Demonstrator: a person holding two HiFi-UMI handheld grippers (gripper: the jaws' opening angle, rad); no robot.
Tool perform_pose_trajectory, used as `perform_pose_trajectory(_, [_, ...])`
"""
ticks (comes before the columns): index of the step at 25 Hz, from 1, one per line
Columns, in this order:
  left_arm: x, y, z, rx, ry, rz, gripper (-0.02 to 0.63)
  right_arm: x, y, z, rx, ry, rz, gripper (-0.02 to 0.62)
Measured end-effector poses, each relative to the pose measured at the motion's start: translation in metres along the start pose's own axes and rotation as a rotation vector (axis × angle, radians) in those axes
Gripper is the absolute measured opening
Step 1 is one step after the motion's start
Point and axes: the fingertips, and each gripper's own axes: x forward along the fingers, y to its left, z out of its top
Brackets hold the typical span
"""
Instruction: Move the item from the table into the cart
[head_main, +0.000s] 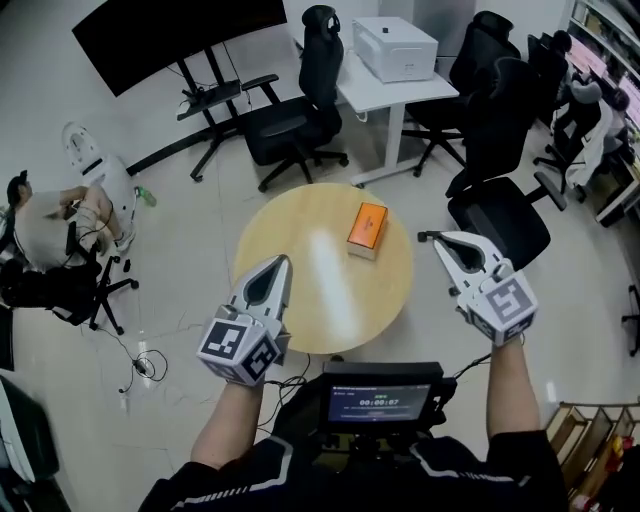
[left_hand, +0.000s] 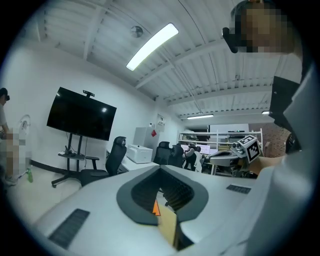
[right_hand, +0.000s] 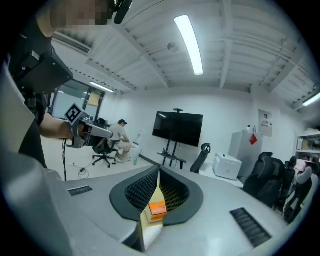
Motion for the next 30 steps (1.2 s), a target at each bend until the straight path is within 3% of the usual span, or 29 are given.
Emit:
perform_pose_trajectory(8, [0.057, 0.109, -0.002, -0.033, 0.016, 0.042, 0.003, 0.155, -0.035, -0.014, -0.095, 0.108, 0.175, 0.008])
perform_pose_trajectory(10, [0.072, 0.133, -0.006, -0.04, 0.029, 0.047, 0.003, 0.19, -0.042, -0.02, -0.104, 0.138, 0.205, 0.053])
perform_pose_trajectory(13, [0.093, 0.151, -0.011, -0.058, 0.053, 0.067, 0.003, 0.228, -0.05, -0.038, -0.13, 0.199, 0.287, 0.054])
perform_pose_trajectory(16, [0.123, 0.152, -0.008, -0.056, 0.063, 0.105, 0.003, 0.251, -0.063, -0.07, -0.227, 0.303, 0.423, 0.16])
perform_pose_trajectory(19, [0.148, 0.148, -0.008, -0.038, 0.064, 0.14, 0.003, 0.268, -0.079, -0.104, -0.349, 0.394, 0.523, 0.207])
perform_pose_trajectory(24, [0.162, 0.16, -0.048, -0.032, 0.122, 0.221, 0.003, 0.298, -0.073, -0.168, -0.501, 0.49, 0.716, 0.295])
perform_pose_trajectory(27, [0.183, 0.162, -0.061, -0.073, 0.138, 0.264, 0.003, 0.314, -0.08, -0.211, -0.651, 0.572, 0.87, 0.391])
perform_pose_trajectory(30, [0.192, 0.16, -0.083, -0.11, 0.15, 0.287, 0.004, 0.327, -0.077, -0.249, -0.792, 0.606, 0.983, 0.398])
